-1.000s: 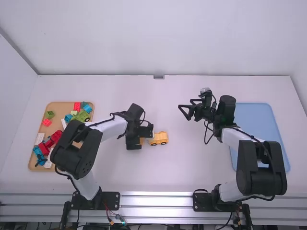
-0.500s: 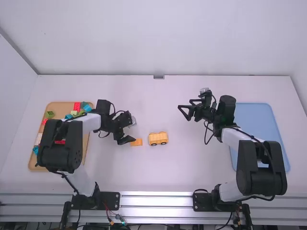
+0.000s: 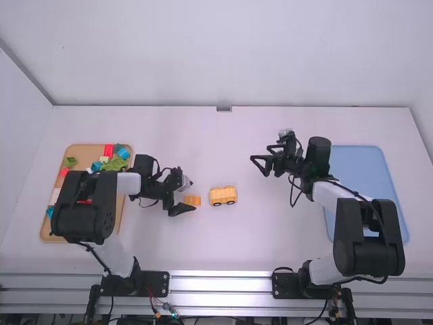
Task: Assemble lego blocks to make yellow taxi
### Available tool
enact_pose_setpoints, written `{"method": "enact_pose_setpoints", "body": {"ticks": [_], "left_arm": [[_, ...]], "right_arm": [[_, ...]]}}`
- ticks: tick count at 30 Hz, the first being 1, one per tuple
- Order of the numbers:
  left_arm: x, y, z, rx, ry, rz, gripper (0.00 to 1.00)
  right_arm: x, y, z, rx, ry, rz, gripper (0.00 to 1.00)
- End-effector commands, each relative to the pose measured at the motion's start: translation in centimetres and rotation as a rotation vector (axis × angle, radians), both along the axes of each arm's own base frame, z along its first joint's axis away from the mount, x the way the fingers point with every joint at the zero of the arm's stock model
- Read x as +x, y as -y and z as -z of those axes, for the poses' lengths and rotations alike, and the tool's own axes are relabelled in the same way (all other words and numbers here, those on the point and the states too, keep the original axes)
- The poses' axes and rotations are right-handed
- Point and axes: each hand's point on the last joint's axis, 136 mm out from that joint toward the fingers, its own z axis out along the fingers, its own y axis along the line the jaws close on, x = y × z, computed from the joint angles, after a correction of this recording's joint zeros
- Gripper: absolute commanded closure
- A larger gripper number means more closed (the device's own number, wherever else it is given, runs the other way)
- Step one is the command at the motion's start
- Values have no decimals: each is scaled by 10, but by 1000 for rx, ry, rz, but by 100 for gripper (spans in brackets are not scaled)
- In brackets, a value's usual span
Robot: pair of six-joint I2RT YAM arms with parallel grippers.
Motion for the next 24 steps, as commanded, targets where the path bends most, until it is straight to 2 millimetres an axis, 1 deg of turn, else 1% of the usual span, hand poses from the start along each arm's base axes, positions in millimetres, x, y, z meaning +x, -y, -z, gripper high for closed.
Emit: {"method": "enact_pose_setpoints", "body": {"ticks": [1,4,6,7,9,14,17,22,24], "left_arm": [[-10,4,-4,-73,65,37,1],[-14,3,5,-77,70,-3,1],[-15,2,9,-65,75,-17,1],[-17,1,15,-47,71,-33,1],[-18,-1,21,-26,83,-45,1],[-13,-9,20,-24,79,-74,1],[-9,-13,21,-16,82,-76,1],[-9,-9,28,-36,76,-33,0],[-10,-8,32,-38,88,-16,5]], "right_arm": [[-20,-12,-2,-11,118,-160,2],[-25,-12,4,-51,156,-192,2],[-27,-14,6,-53,151,-198,2],[-28,-17,6,-52,148,-207,2],[-32,-23,7,-50,145,-226,2],[-38,-35,7,-56,163,-267,2],[-43,-46,7,-61,179,-301,2],[-43,-54,11,-94,189,-304,2],[-45,-56,10,-91,189,-313,2]]}}
